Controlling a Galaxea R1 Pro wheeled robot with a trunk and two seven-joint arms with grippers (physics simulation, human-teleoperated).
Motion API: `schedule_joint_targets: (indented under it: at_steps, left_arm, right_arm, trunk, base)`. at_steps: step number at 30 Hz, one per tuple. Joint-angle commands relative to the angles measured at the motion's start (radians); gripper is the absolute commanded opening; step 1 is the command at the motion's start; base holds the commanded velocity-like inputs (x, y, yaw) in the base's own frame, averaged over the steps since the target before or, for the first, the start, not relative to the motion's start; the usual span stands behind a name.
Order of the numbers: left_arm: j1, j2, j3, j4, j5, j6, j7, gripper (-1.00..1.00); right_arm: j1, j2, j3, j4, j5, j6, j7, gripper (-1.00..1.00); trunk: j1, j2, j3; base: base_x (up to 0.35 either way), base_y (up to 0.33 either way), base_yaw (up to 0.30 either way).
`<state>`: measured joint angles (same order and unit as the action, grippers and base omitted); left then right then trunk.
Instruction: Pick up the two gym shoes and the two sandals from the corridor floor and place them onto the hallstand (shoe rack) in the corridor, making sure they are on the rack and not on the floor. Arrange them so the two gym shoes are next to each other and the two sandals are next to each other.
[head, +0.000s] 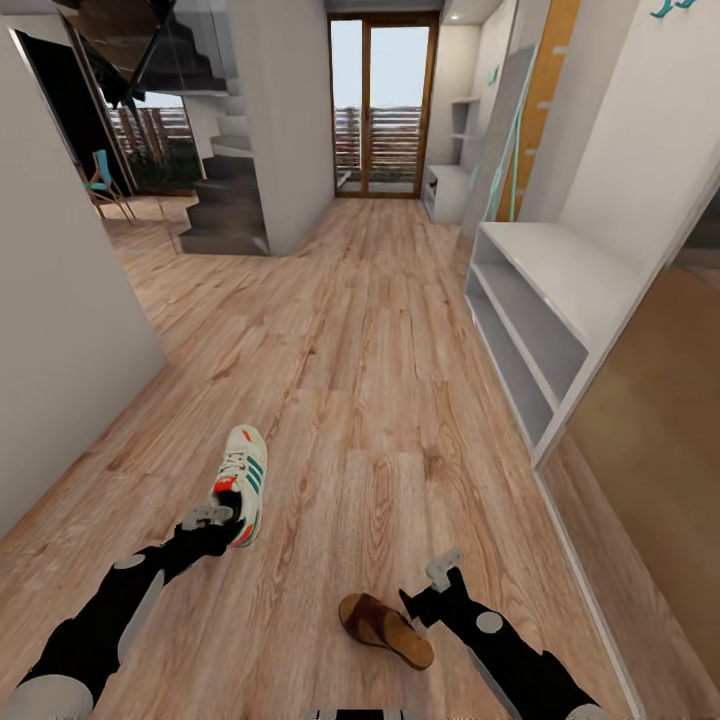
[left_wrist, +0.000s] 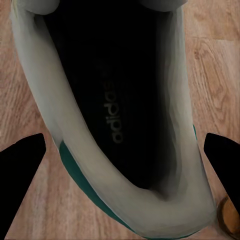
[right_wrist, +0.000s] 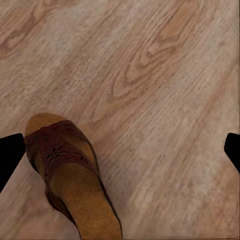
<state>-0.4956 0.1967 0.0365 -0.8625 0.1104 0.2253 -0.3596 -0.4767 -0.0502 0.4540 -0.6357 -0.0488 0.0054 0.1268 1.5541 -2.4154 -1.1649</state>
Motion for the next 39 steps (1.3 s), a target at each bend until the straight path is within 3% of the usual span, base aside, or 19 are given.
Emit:
schedule_joint_targets:
  at_steps: [1,4,12,18,22,31,34,35,36,39]
  left_arm:
    - [-0.01,0.0,0.002,-0.001,0.011,0.018,-0.004,-1.0]
    - [-0.025,-0.001,0.002,-0.002,0.011,0.066,-0.004,-1.0]
    - [-0.045,-0.002,0.002,-0.001,0.012,0.097,-0.005,-1.0]
    - [-0.077,-0.004,0.001,-0.001,0.012,0.103,-0.012,-1.0]
    - [-0.107,-0.007,0.001,-0.001,0.011,0.15,-0.04,-1.0]
    - [-0.114,-0.004,0.0,0.0,0.011,0.173,-0.051,-1.0]
    - [-0.111,-0.003,-0.001,0.001,0.01,0.174,-0.052,-1.0]
    - [-0.11,-0.003,-0.001,0.002,0.01,0.174,-0.052,-1.0]
    - [-0.109,-0.003,-0.001,0.002,0.009,0.174,-0.052,-1.0]
    - [-0.109,-0.003,-0.001,0.002,0.01,0.174,-0.052,-1.0]
  right_arm:
    - [-0.001,-0.001,-0.014,-0.001,-0.005,0.001,0.0,1.0]
    - [-0.001,-0.001,-0.038,-0.002,-0.005,0.002,0.0,1.0]
    - [-0.001,0.002,-0.044,-0.003,-0.004,0.003,0.001,1.0]
    - [-0.001,0.002,-0.042,-0.004,-0.003,0.004,0.001,1.0]
    - [-0.001,0.003,-0.041,-0.004,-0.002,0.004,0.001,1.0]
    - [-0.001,-0.003,-0.039,-0.003,0.002,0.004,0.001,1.0]
    - [-0.001,-0.006,-0.037,-0.001,0.05,0.004,0.003,1.0]
    - [-0.001,-0.006,-0.037,-0.001,0.089,0.004,0.003,1.0]
    - [-0.001,-0.007,-0.037,0.0,0.152,0.005,0.003,1.0]
    - [-0.001,-0.007,-0.038,0.001,0.178,0.005,0.004,1.0]
  trunk:
    - [0.004,-0.008,-0.005]
    - [0.015,-0.029,-0.019]
    - [0.046,-0.085,-0.057]
    - [0.049,-0.086,-0.09]
    - [0.05,-0.087,-0.112]
    - [0.05,-0.087,-0.119]
    - [0.05,-0.087,-0.12]
    - [0.05,-0.087,-0.12]
    - [0.05,-0.087,-0.12]
    - [0.05,-0.087,-0.12]
  base:
    - [0.0,0.0,0.0]
    - [0.0,0.0,0.0]
    - [0.0,0.0,0.0]
    - [0.0,0.0,0.0]
    - [0.0,0.0,0.0]
    - [0.0,0.0,0.0]
    - [0.0,0.0,0.0]
    - [0.0,0.0,0.0]
    - [0.0,0.0,0.0]
    - [0.0,0.0,0.0]
